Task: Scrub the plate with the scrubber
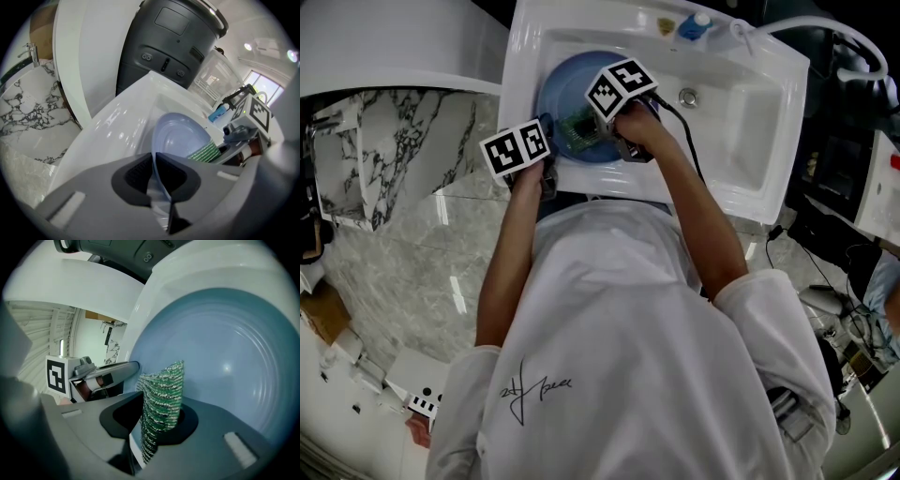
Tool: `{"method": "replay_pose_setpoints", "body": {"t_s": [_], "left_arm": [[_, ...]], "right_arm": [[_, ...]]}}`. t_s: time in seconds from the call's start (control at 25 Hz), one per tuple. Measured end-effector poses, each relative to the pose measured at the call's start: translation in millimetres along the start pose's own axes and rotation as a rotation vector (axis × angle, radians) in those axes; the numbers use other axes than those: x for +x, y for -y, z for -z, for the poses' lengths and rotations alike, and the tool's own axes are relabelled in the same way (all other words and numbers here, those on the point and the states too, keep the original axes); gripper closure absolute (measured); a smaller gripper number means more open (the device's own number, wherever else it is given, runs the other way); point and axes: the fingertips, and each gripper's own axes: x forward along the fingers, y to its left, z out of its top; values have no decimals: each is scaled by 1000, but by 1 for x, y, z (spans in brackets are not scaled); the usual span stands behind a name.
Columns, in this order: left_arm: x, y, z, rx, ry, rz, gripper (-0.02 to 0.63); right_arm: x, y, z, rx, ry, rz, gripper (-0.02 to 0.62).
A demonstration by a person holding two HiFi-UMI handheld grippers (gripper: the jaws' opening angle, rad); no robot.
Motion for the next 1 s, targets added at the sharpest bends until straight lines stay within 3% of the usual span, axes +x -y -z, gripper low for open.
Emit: {"method": "replay_pose_setpoints", "body": {"t_s": [0.4,0.68,1.0], "left_arm": [[-2,-3,-2,0,10,-8,529],[-2,-3,-2,0,14,-5,529],[-2,-3,-2,5,15,0,529]], "right_arm": [[10,-10,-7,76,38,-108,532],[-14,-8,-30,107,185,-121,529],[-31,-9,-52,127,286,-135,529]]}}
